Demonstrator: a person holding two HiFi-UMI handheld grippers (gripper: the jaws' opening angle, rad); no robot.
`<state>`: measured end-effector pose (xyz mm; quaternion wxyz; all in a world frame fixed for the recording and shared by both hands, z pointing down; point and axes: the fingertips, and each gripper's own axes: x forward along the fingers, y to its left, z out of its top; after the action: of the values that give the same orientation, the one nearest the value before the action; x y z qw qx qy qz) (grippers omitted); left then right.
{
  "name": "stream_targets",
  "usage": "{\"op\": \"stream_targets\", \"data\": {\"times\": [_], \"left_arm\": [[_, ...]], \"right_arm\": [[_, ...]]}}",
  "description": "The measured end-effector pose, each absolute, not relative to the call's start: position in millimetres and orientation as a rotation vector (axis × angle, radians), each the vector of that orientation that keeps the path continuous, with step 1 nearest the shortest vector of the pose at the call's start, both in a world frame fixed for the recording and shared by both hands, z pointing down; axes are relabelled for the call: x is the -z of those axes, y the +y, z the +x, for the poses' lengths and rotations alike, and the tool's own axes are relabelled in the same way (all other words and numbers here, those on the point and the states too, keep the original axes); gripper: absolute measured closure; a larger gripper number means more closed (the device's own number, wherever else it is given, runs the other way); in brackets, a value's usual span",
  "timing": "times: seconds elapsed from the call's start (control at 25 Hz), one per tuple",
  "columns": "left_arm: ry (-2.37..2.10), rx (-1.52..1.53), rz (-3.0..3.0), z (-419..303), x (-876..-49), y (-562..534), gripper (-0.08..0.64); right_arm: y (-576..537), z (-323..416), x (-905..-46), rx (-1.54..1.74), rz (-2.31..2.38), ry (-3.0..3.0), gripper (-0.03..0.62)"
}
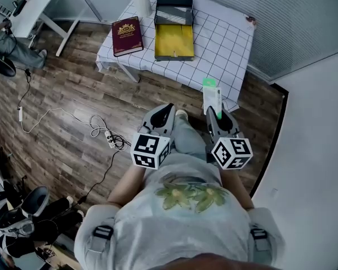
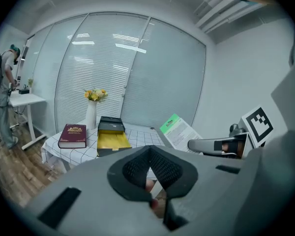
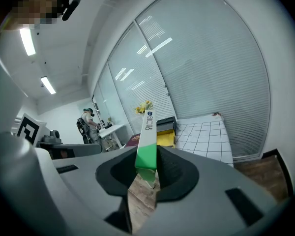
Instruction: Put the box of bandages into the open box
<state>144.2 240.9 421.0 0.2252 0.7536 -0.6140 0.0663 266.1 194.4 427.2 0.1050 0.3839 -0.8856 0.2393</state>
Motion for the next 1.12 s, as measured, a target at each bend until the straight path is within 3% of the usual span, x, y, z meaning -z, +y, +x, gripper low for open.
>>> {"op": "stream_targets", "data": {"times": [1.12], "left_arm": [[-1.871, -0.223, 1.964, 62.5, -411.4, 82.5, 0.552]], "right_arm": [[7.1, 182.8, -424.3, -0.691, 0.962, -2.687, 0.509]]}}
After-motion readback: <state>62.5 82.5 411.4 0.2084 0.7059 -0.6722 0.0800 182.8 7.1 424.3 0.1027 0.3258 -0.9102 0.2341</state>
